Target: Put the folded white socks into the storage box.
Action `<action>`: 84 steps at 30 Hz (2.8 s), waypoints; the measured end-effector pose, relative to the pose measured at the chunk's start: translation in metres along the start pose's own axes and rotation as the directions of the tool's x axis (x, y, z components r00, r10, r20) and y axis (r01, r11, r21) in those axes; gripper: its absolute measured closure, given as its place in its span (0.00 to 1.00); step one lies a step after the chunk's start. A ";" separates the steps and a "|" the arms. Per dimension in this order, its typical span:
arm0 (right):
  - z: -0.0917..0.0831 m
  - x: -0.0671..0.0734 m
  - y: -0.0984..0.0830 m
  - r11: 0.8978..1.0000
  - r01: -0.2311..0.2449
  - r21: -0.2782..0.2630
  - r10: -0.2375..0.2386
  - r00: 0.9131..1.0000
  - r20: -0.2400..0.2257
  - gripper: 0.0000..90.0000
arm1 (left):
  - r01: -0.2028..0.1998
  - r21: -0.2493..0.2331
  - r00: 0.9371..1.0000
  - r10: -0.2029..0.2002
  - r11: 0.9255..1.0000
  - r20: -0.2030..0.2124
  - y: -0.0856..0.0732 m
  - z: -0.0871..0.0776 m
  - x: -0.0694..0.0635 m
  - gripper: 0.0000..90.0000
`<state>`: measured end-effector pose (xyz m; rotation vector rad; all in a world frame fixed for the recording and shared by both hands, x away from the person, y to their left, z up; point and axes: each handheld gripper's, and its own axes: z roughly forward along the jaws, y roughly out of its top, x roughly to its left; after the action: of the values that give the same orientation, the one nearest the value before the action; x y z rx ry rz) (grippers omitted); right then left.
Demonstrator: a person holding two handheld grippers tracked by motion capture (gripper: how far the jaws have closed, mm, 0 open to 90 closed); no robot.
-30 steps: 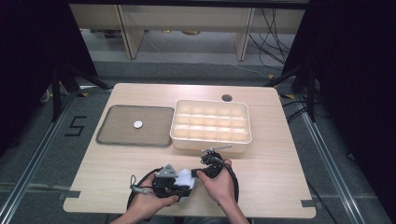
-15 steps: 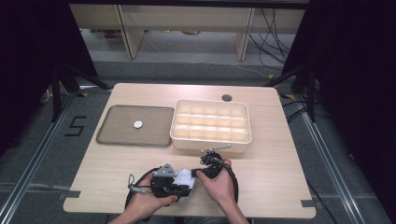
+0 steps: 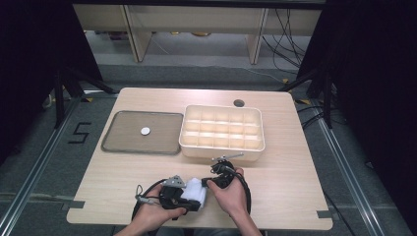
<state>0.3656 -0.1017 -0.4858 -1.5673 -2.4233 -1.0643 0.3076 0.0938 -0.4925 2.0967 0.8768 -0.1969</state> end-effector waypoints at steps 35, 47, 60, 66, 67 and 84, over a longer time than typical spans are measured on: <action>0.003 0.000 -0.001 0.999 -0.026 0.028 0.025 1.000 0.011 0.96 | -0.012 0.021 1.000 0.013 1.000 -0.008 -0.006 0.014 0.000 0.96; 0.006 -0.002 -0.001 1.000 -0.005 0.019 0.005 1.000 0.000 0.96 | -0.015 0.011 1.000 0.015 1.000 -0.008 -0.006 0.016 -0.001 0.95; 0.008 -0.002 -0.001 1.000 0.018 -0.012 -0.018 1.000 -0.011 0.94 | -0.006 -0.007 1.000 0.007 1.000 0.012 -0.004 0.012 0.000 0.91; 0.007 0.001 -0.002 0.999 0.024 -0.025 -0.024 1.000 0.009 0.94 | -0.008 -0.075 1.000 0.008 0.997 -0.001 0.005 -0.015 -0.002 0.79; 0.008 0.000 -0.002 0.999 0.028 -0.028 -0.028 1.000 0.006 0.94 | -0.002 -0.091 1.000 0.001 0.996 -0.013 0.007 -0.021 -0.003 0.77; 0.007 0.000 -0.003 0.999 0.027 -0.032 -0.027 1.000 0.010 0.94 | 0.183 -0.128 0.977 -0.195 0.975 -0.090 0.010 -0.028 0.046 0.49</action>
<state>0.3655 -0.0981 -0.4930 -1.5570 -2.4522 -1.1082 0.3442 0.1349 -0.4871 1.9260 1.1237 -0.1346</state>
